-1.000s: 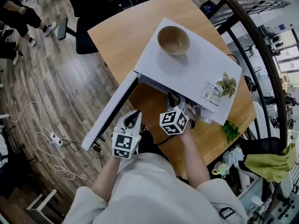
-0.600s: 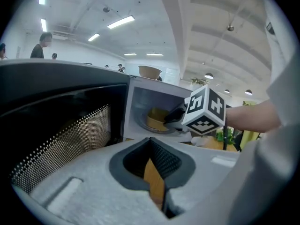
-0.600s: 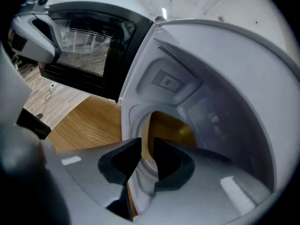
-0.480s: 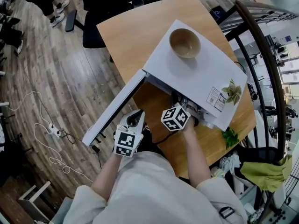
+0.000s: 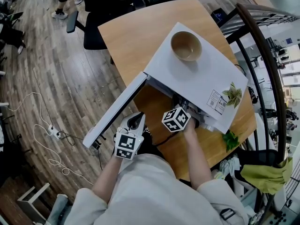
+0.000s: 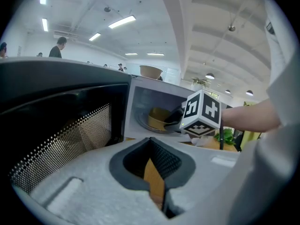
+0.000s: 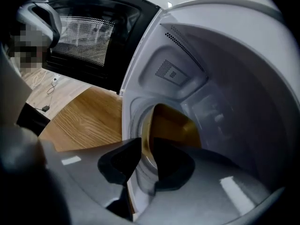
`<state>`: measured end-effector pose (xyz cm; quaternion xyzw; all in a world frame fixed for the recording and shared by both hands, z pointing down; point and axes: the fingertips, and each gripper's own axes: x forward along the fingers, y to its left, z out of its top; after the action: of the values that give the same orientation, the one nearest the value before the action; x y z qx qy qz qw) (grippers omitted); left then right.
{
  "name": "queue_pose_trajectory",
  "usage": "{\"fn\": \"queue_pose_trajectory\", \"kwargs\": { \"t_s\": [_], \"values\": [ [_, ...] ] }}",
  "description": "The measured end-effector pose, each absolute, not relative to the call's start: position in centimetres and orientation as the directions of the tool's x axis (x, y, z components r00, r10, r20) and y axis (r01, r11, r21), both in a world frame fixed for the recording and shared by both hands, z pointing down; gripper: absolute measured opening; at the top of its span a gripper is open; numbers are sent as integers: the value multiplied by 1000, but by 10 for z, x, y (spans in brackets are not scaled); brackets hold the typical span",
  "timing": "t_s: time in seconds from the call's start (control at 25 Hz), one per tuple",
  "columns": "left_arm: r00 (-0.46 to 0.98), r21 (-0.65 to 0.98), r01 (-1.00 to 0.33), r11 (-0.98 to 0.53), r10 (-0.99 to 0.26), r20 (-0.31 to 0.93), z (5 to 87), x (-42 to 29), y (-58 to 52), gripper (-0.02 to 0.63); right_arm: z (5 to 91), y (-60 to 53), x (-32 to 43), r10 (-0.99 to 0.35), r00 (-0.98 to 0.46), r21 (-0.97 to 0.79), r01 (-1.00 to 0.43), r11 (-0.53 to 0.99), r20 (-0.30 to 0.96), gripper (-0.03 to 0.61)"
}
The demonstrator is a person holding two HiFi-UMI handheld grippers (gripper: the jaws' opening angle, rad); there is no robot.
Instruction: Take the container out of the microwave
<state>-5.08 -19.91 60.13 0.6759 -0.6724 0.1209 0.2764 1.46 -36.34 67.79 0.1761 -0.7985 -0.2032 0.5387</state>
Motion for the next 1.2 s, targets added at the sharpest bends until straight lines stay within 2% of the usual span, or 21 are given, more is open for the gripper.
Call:
{"fn": "queue_pose_trajectory", "kwargs": {
  "t_s": [0.08,0.32,1.2],
  "values": [
    [67,211,-976,57,-841,537,602,-50,-199,3,677,-362,15,-501,-361,519,-53,853,786,78],
    [72,213,-976,51,-845,530,598,-48,-199,3,676,-357,19,-494,-364,514,-46,856,790,54],
    [70,203,-978,43,-850,522,593,-38,-185,3,656,-331,18,-480,-443,511,-55,858,757,48]
  ]
}}
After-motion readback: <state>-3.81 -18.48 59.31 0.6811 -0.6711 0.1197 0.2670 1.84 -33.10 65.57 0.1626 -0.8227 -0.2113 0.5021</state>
